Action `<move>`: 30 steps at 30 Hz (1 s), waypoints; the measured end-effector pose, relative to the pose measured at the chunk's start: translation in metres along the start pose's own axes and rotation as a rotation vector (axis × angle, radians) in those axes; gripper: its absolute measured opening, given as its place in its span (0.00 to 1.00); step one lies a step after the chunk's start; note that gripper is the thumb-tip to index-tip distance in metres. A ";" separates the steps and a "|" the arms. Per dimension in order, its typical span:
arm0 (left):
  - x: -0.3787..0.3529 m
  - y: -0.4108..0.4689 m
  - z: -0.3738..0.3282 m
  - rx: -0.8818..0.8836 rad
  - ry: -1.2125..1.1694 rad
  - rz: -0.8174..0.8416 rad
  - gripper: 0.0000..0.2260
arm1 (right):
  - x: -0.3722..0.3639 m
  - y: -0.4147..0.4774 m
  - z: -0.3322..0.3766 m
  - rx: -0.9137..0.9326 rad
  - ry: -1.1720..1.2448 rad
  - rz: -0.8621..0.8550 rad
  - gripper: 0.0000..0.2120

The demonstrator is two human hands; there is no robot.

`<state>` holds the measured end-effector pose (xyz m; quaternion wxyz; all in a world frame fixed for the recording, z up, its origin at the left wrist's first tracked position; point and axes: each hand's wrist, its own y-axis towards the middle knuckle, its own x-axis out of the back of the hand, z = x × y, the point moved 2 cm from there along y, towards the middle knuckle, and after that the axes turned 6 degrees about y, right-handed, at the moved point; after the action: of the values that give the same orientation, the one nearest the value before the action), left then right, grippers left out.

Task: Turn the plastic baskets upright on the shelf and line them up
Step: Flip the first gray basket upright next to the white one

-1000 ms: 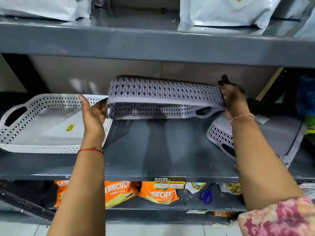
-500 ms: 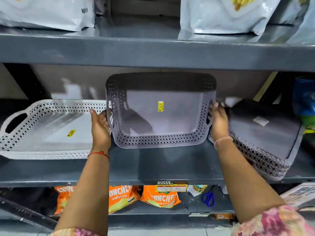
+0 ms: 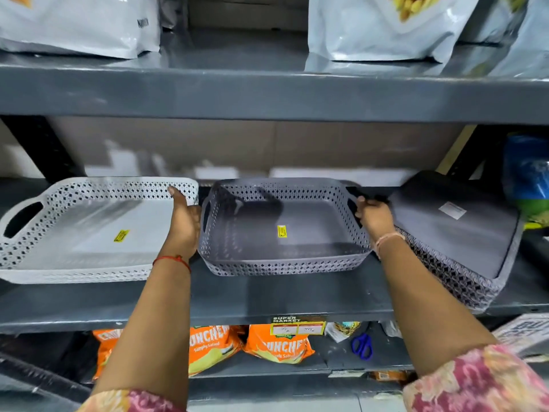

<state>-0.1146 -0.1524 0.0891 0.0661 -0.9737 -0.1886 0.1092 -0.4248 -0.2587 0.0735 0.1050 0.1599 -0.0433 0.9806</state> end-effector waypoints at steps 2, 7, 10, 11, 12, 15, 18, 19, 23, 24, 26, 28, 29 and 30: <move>-0.001 -0.002 0.005 0.027 0.034 0.048 0.44 | -0.001 -0.001 -0.008 -0.009 -0.008 0.005 0.18; -0.008 -0.010 0.002 0.025 0.063 0.020 0.43 | -0.005 0.004 -0.009 -0.065 0.021 0.038 0.13; -0.006 -0.008 0.004 0.036 0.077 -0.069 0.39 | -0.006 0.008 -0.009 -0.056 -0.032 0.059 0.13; -0.008 -0.009 0.004 0.033 0.153 -0.110 0.36 | -0.007 0.007 -0.008 -0.030 -0.064 0.069 0.13; -0.010 -0.011 0.004 0.016 0.269 -0.187 0.34 | -0.008 0.005 -0.005 0.016 -0.099 0.073 0.14; -0.033 -0.029 0.001 -0.219 0.629 -0.500 0.28 | -0.004 -0.003 0.007 0.246 -0.277 0.018 0.18; -0.084 -0.044 0.004 -0.459 0.664 -0.414 0.27 | 0.011 -0.010 0.015 0.502 -0.451 -0.040 0.26; -0.103 -0.048 0.007 -0.494 0.670 -0.335 0.28 | 0.019 -0.009 0.015 0.543 -0.493 -0.039 0.26; -0.183 -0.059 0.036 -0.532 0.683 -0.087 0.28 | 0.069 0.006 0.007 0.567 -0.610 -0.041 0.27; -0.199 -0.061 0.044 -0.535 0.668 -0.052 0.27 | 0.082 0.010 0.004 0.566 -0.628 -0.050 0.27; -0.238 -0.065 0.056 -0.528 0.626 -0.004 0.24 | 0.114 0.020 -0.004 0.552 -0.659 -0.080 0.30; -0.279 -0.077 0.071 -0.485 0.546 0.028 0.24 | 0.146 0.033 -0.017 0.520 -0.727 -0.081 0.31; -0.290 -0.083 0.079 -0.451 0.500 0.028 0.25 | 0.151 0.037 -0.023 0.509 -0.764 -0.062 0.30; -0.309 -0.092 0.090 -0.423 0.456 0.033 0.28 | 0.163 0.041 -0.031 0.494 -0.779 -0.055 0.30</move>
<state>-0.4477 -0.1780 0.0759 -0.0991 -0.9682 -0.1718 -0.1525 -0.5938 -0.2636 0.0948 0.0656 0.5379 0.1595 0.8252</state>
